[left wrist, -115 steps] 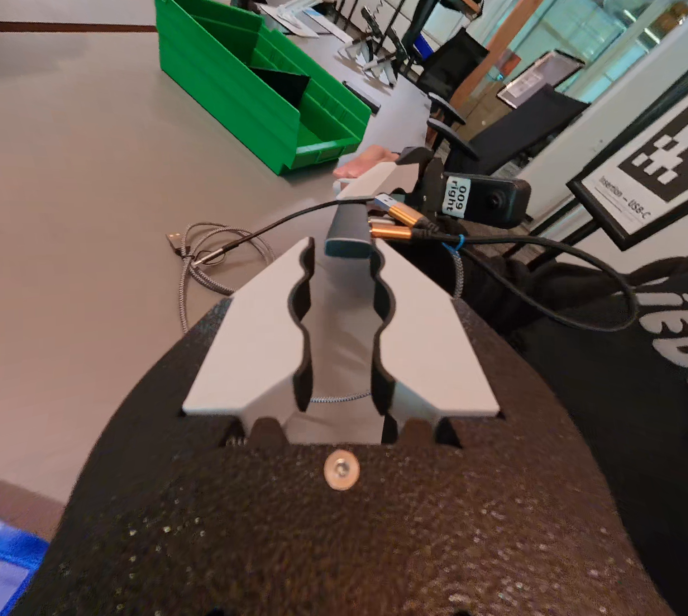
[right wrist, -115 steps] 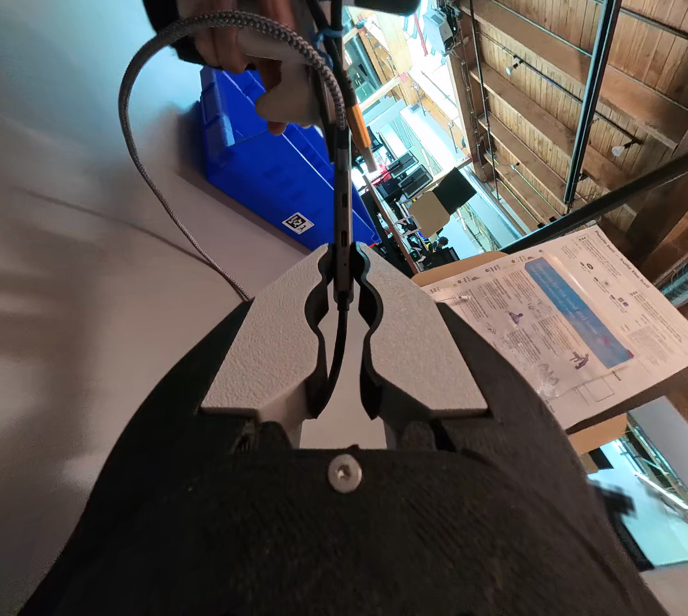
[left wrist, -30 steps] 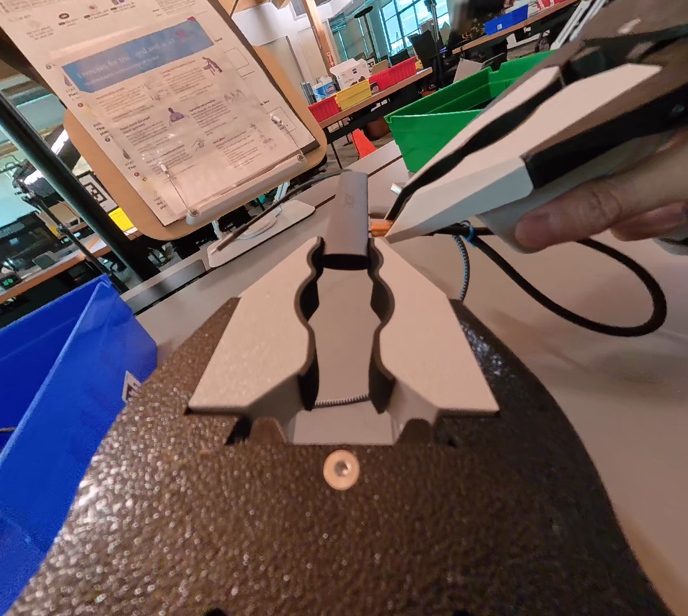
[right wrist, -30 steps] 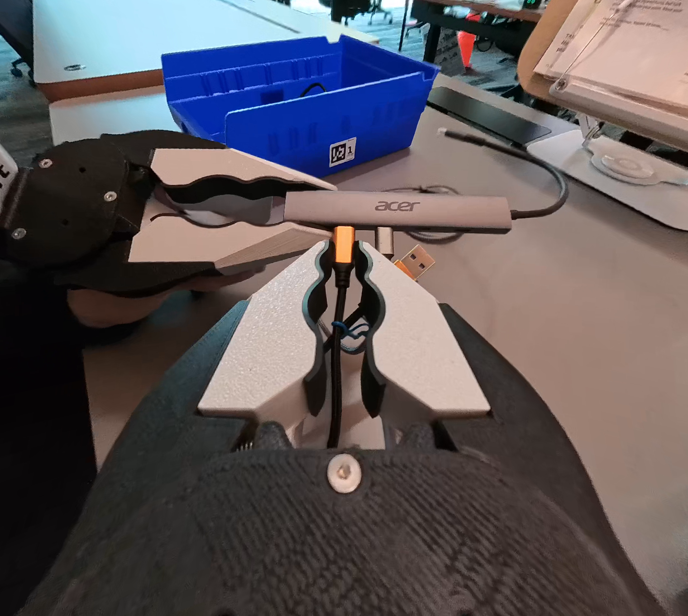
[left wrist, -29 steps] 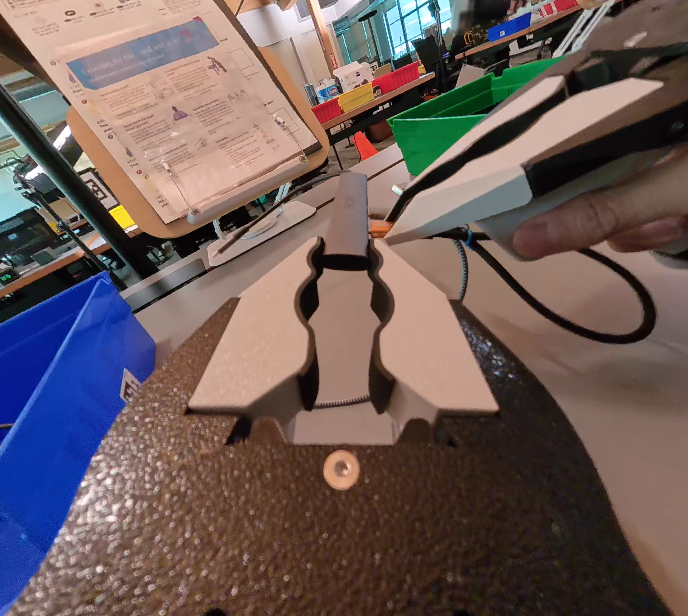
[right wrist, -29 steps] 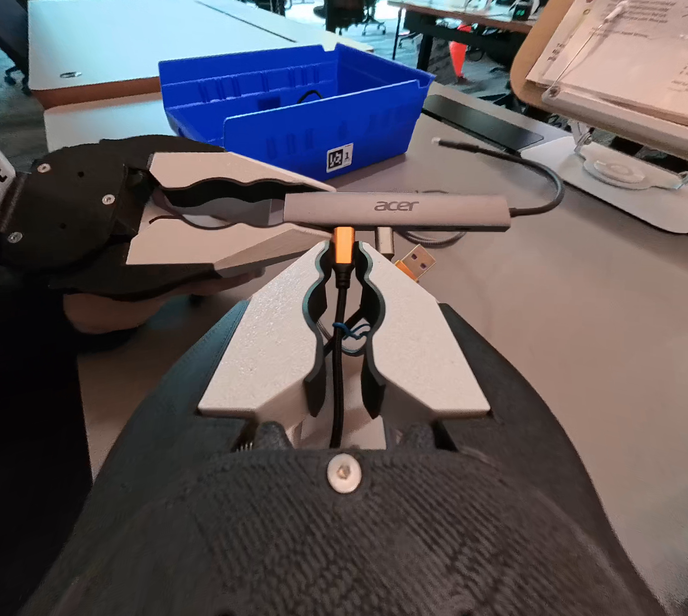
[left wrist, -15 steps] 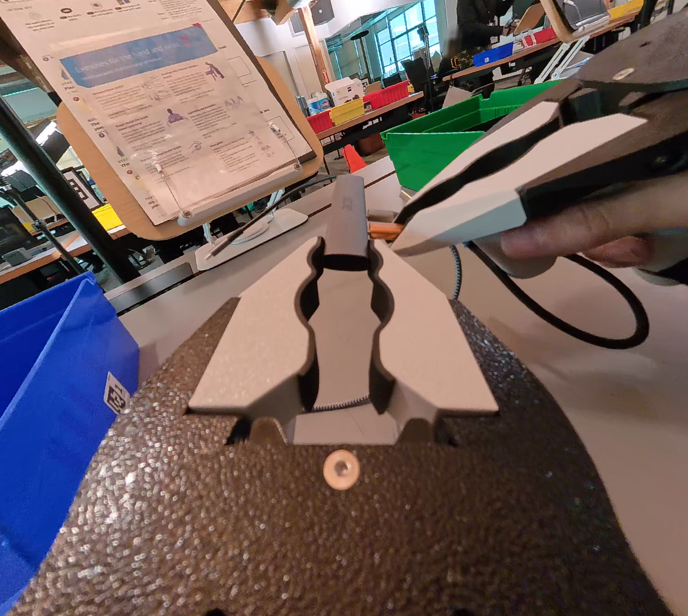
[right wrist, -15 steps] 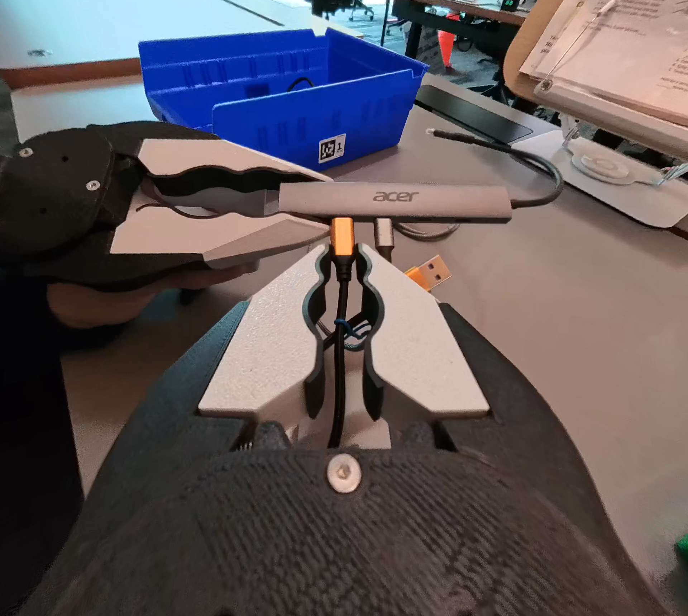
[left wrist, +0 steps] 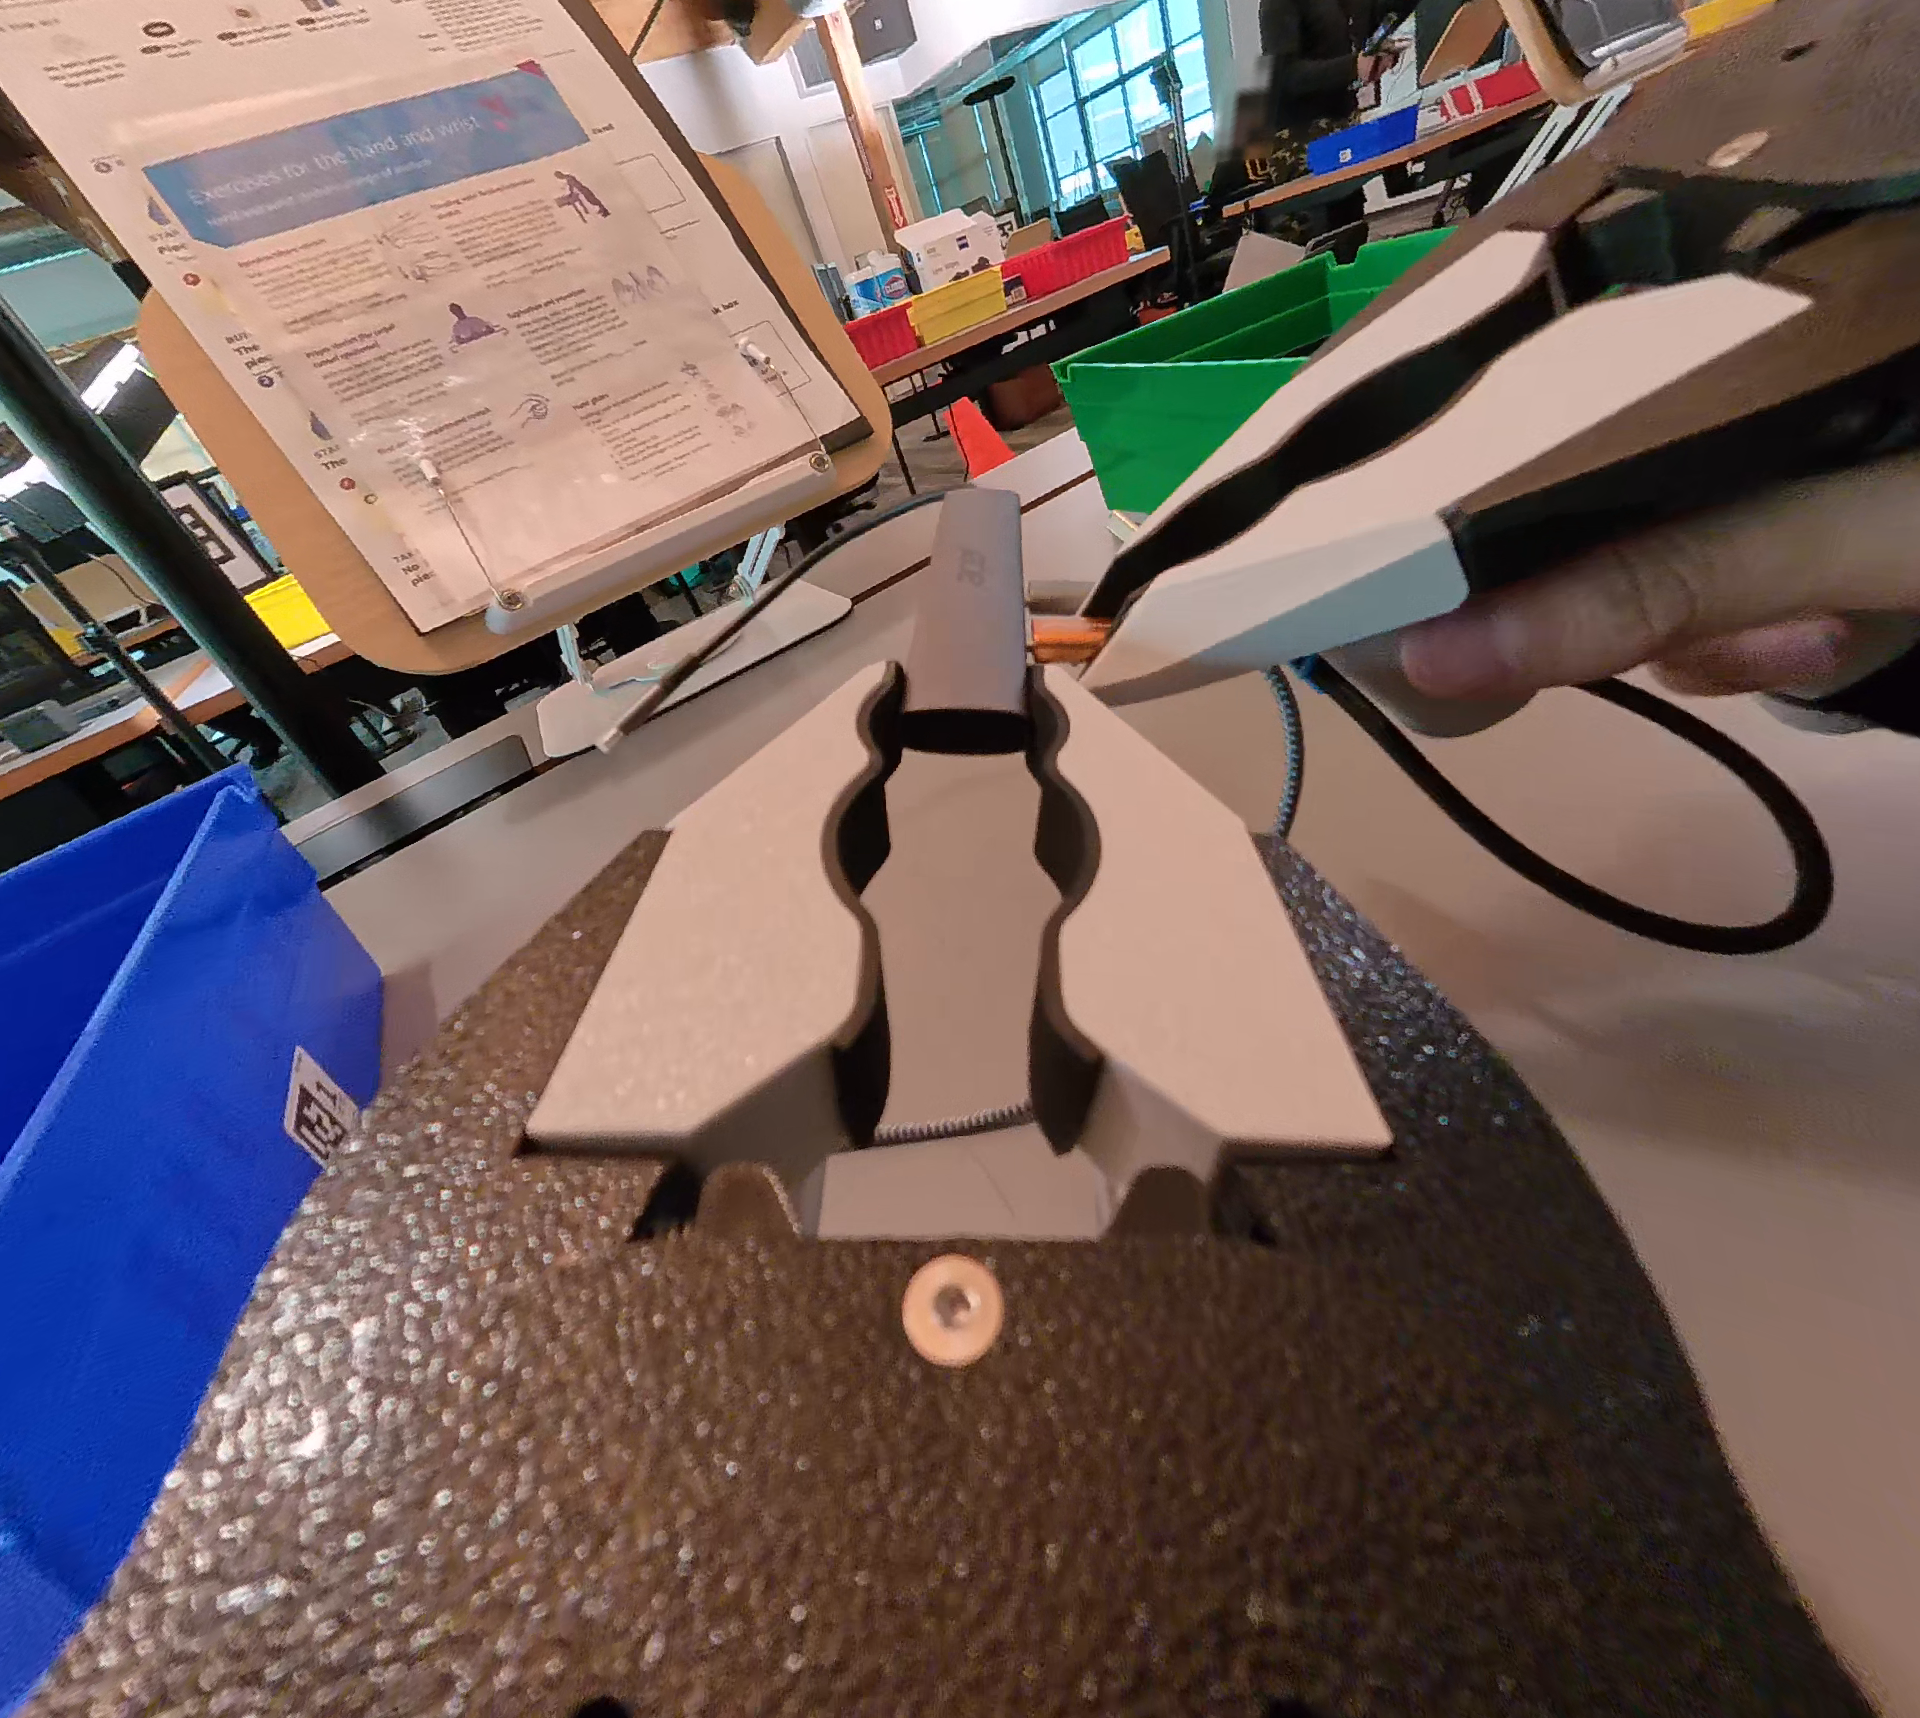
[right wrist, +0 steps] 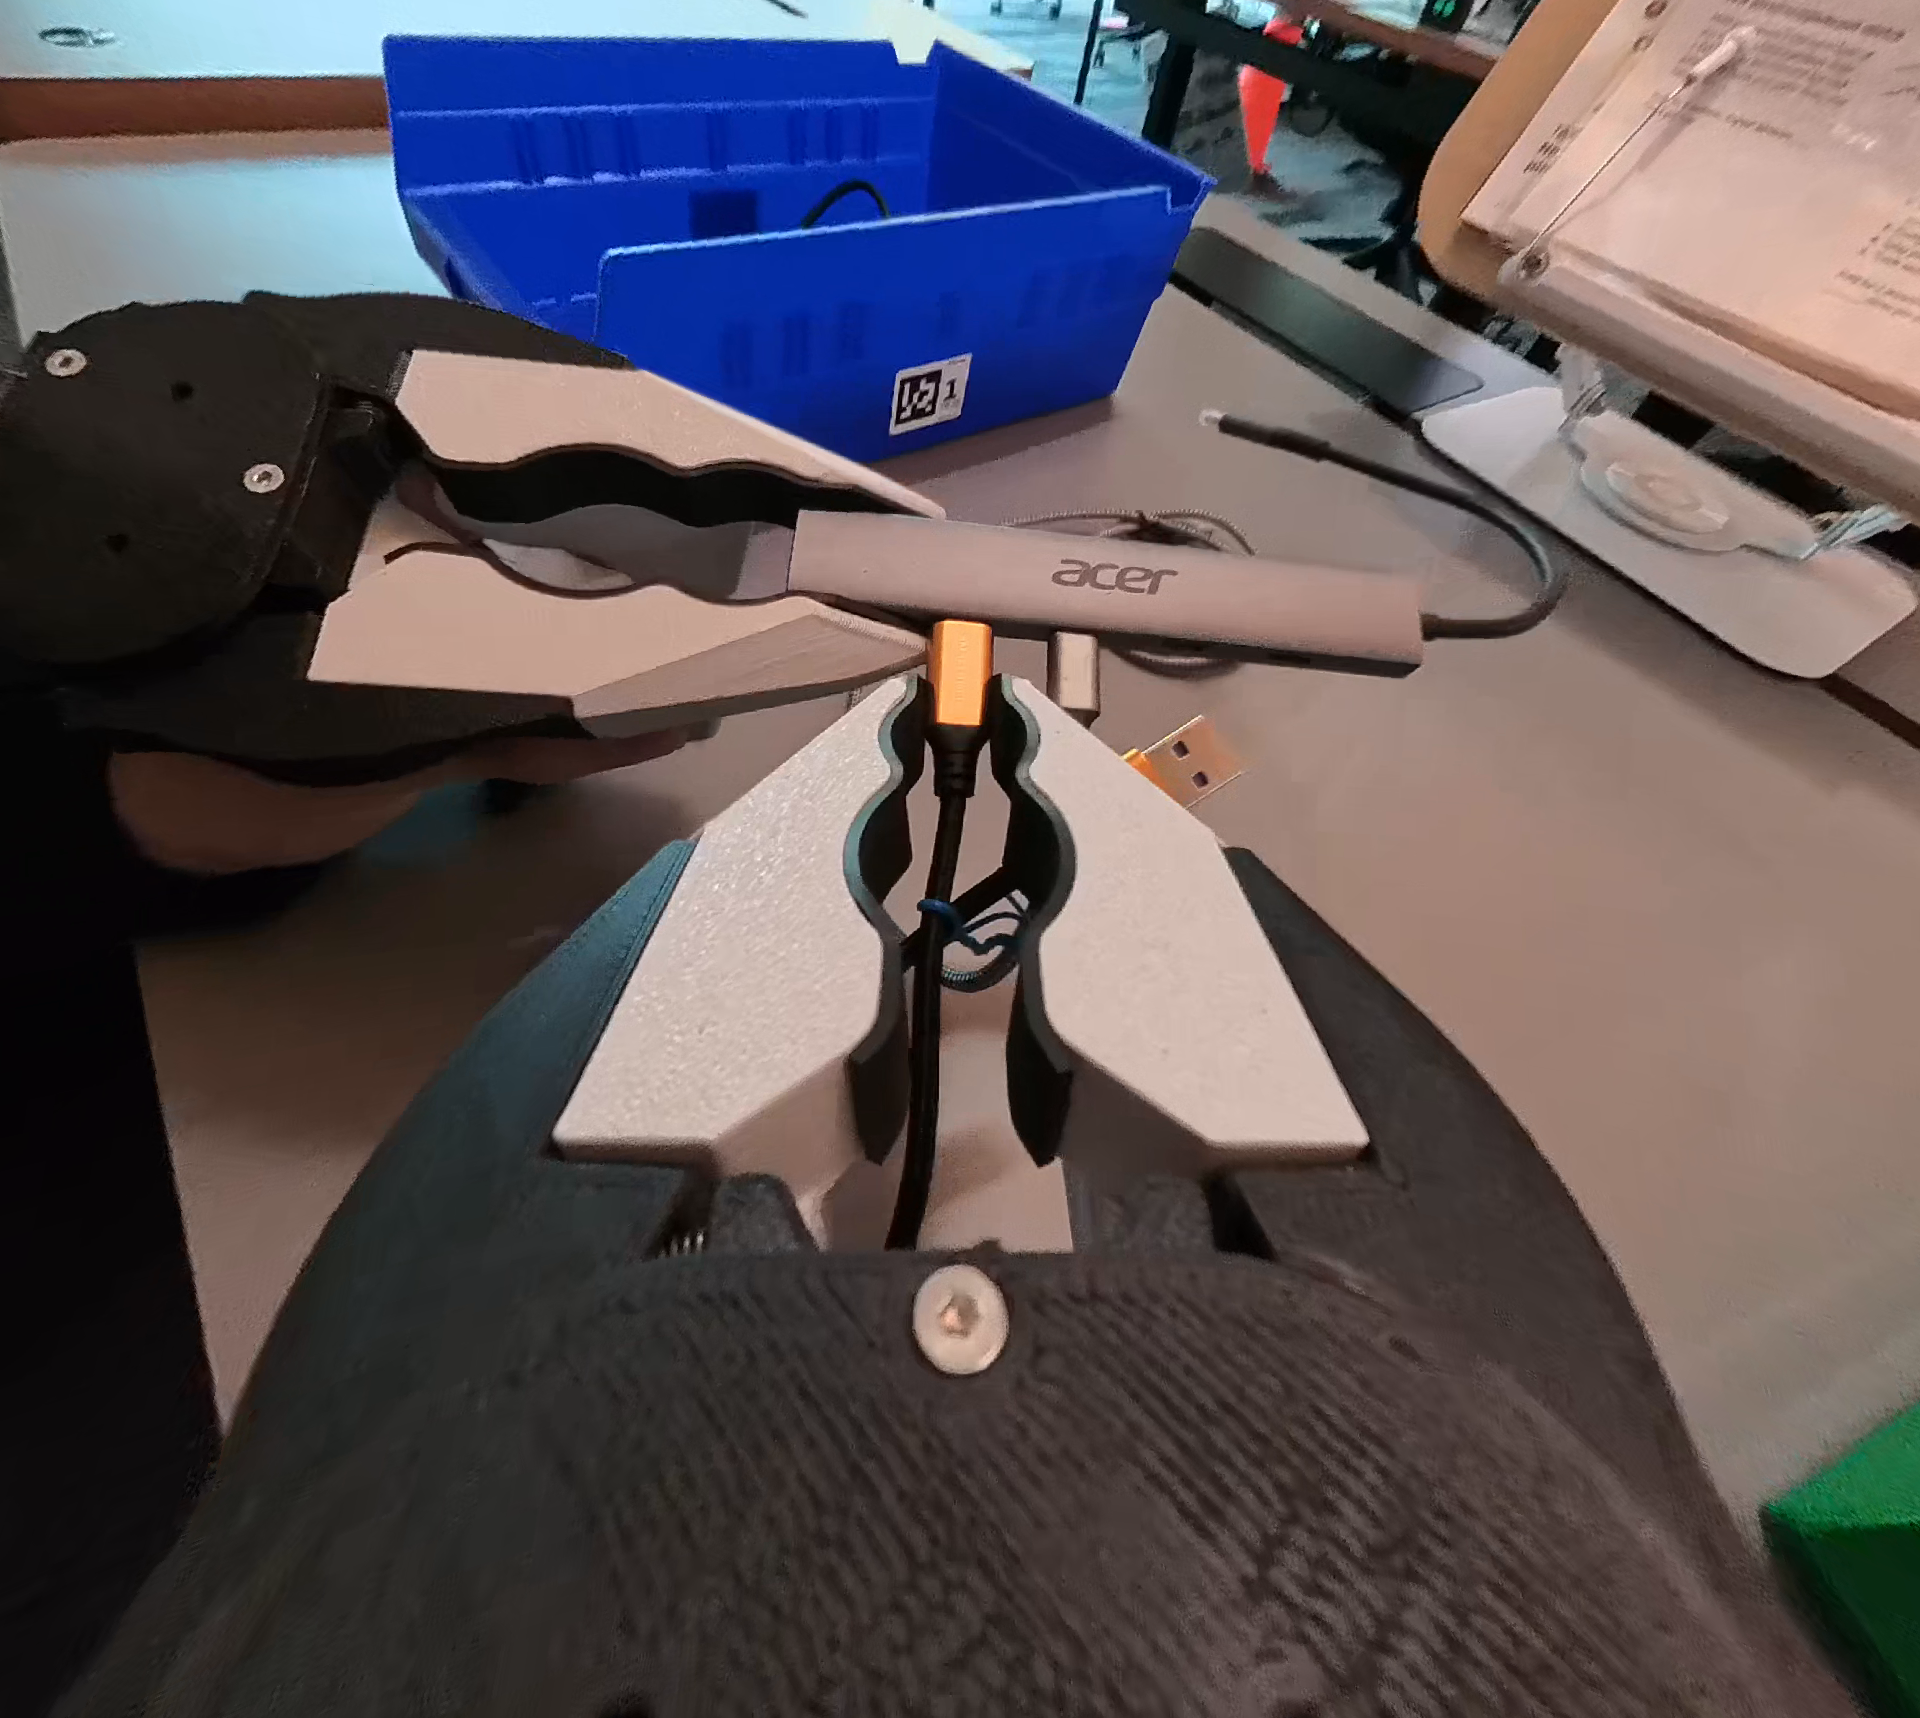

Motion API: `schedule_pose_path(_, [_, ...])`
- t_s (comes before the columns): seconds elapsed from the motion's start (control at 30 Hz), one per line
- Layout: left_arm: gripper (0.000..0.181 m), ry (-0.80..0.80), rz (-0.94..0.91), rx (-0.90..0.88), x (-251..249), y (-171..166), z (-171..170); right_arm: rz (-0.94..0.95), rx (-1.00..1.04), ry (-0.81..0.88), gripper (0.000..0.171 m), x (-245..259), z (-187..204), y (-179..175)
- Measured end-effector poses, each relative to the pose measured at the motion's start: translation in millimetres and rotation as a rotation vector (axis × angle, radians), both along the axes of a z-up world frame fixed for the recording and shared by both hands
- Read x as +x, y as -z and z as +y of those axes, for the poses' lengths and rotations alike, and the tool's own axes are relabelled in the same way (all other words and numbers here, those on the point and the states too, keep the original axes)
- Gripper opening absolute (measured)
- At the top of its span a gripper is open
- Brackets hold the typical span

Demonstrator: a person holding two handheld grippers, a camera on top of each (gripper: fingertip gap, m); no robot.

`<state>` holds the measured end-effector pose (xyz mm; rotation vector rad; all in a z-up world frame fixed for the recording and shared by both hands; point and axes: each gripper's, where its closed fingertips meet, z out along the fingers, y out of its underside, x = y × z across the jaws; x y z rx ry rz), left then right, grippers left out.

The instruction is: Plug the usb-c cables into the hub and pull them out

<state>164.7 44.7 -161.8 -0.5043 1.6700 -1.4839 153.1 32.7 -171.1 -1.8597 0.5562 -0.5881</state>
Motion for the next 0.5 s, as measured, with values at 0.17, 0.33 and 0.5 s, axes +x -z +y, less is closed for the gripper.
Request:
schedule_pose_path(0.17, [0.021,-0.003,-0.001,0.041,-1.5,3.8,-3.8,0.069,-0.112,0.034,0.011,-2.5,-5.4,7.4])
schedule_pose_path(0.33, [0.021,-0.001,-0.013,0.041,-5.3,2.9,-8.0,0.118,-0.106,-0.008,0.012,-6.6,-9.1,7.6])
schedule_pose_path(0.5, [0.021,-0.002,-0.018,0.044,-6.0,2.8,-8.6,0.147,-0.055,-0.045,0.012,-7.4,-9.1,7.7])
